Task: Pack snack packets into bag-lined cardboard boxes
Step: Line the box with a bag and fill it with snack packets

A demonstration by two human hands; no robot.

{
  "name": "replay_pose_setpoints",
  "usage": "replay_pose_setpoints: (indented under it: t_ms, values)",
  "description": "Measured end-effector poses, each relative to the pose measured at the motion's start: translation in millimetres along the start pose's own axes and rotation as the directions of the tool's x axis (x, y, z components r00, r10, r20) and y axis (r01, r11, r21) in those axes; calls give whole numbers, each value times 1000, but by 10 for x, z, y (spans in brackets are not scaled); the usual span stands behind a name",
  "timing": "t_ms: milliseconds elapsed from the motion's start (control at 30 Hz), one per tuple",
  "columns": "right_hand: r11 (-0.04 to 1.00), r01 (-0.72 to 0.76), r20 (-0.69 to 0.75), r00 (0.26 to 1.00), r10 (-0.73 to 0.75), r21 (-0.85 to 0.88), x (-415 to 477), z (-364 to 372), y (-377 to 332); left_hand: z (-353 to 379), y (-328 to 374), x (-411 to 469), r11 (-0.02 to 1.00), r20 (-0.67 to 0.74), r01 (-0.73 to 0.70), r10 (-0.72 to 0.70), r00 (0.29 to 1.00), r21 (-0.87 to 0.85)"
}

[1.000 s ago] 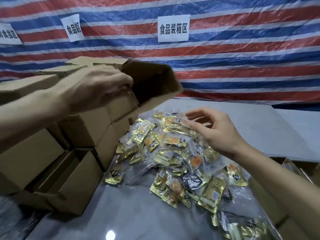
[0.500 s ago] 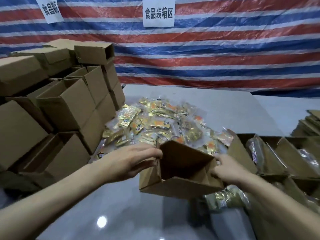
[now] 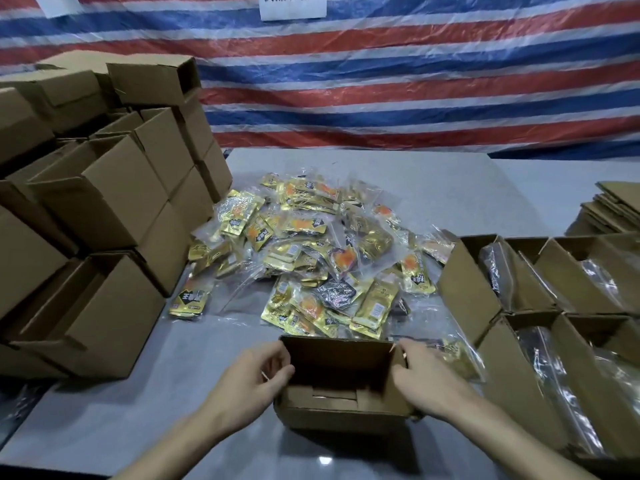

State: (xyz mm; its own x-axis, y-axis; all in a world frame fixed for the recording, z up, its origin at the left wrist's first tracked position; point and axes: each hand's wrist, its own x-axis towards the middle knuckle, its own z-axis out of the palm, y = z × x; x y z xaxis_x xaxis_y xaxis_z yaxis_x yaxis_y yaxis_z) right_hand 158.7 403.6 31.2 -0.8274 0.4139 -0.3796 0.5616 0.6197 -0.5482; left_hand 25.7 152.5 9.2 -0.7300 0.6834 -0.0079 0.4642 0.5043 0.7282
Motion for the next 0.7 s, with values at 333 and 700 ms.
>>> replay_pose_setpoints:
  t_ms: [333,700]
  values:
    - [997,43,-151,988,-33,61,71,223,-51,176,-808,-138,949,224,131,-66,972,-287]
    - [995,-8,-106,994,18,96,255,200,86,840,-1315,-2,994,37,-29,33,999,-105]
